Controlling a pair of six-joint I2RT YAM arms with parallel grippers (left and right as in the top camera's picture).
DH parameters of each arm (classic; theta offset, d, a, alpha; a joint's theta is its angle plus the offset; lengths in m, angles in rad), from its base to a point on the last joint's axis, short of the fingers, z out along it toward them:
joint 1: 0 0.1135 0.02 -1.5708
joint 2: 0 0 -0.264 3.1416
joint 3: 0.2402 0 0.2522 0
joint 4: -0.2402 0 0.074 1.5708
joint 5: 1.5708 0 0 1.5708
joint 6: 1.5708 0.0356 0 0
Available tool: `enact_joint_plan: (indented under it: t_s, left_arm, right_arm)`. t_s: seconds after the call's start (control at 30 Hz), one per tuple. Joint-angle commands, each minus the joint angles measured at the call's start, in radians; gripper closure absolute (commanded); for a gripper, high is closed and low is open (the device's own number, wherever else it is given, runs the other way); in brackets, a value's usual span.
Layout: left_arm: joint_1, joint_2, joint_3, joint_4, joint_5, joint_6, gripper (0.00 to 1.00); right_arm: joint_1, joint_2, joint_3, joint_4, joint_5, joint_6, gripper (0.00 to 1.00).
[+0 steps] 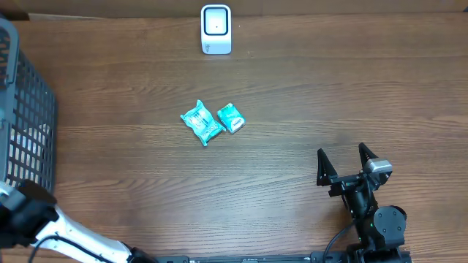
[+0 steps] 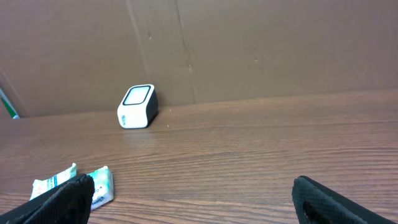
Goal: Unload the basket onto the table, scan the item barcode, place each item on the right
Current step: 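Reach the left gripper into the basket and grasp the clear plastic bag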
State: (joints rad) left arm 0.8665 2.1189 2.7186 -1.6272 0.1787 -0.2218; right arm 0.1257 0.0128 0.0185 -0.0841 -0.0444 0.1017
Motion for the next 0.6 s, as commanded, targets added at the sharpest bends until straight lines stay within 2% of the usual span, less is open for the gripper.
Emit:
enact_joint_plan:
  t_s: [0.0, 0.57]
  left_arm:
    - [0.011, 0.120, -0.015, 0.003, -0.039, 0.012, 0.00]
    - [-0.015, 0.393, -0.018, -0.044, -0.134, 0.096, 0.00]
  right_arm:
    - [-0.003, -0.010, -0.010, 0.002, 0.006, 0.002, 0.00]
    - [-0.003, -0.010, -0.010, 0.002, 0.006, 0.002, 0.00]
